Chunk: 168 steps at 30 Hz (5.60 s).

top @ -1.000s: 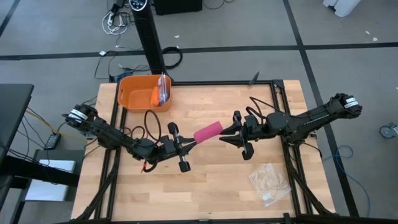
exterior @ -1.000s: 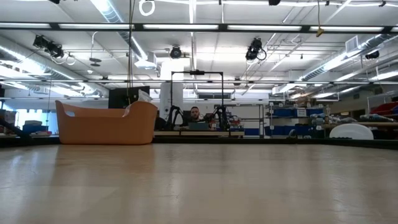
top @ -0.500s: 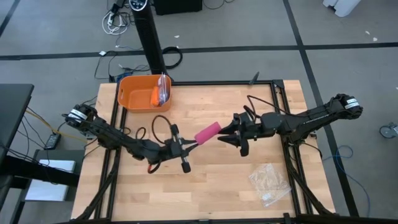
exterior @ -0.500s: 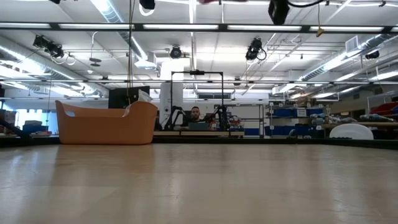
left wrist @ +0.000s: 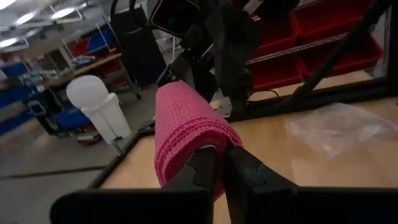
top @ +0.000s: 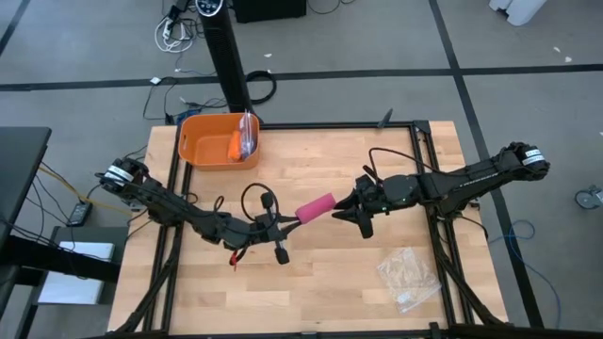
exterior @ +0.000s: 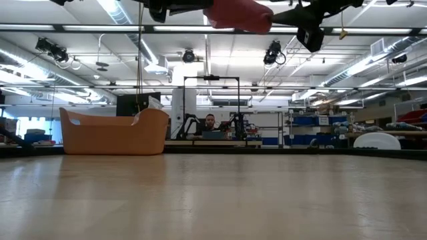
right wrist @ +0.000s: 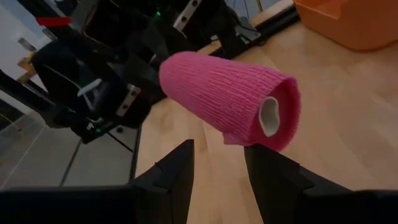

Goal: Roll bandage
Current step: Roll the pink bandage

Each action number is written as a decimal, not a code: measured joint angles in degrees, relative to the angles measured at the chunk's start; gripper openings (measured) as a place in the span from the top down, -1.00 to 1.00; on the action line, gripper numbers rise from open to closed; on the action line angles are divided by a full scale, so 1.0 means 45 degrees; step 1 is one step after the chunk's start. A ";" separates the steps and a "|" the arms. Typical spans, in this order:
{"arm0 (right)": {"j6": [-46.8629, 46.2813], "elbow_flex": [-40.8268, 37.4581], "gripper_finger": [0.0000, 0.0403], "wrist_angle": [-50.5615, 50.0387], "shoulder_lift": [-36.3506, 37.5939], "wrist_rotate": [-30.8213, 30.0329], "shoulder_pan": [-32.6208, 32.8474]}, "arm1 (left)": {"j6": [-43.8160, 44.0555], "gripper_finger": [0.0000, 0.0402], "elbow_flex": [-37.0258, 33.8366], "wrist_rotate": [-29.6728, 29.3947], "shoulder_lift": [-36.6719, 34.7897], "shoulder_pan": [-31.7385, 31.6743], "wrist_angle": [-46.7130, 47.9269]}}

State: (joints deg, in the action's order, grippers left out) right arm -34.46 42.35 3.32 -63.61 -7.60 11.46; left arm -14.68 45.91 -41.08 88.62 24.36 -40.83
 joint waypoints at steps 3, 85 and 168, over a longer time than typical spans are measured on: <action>0.0135 0.0000 0.24 -0.0132 0.0000 0.0456 -0.0005 | 0.0555 0.91 0.0000 0.0045 0.0000 0.0006 0.0106; 0.1540 -0.0010 0.11 -0.1181 0.2001 0.2036 0.1175 | 0.3610 0.65 0.9004 0.8856 0.2914 -0.2977 2.2679; 0.1685 -0.0015 0.11 -0.1433 0.1962 0.2281 0.1190 | 0.3961 0.73 0.8511 0.8102 0.2890 -0.2973 2.3202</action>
State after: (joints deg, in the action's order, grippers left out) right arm -26.87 42.28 -3.13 -54.79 2.67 16.82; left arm 3.14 84.21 -4.62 101.62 10.98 63.58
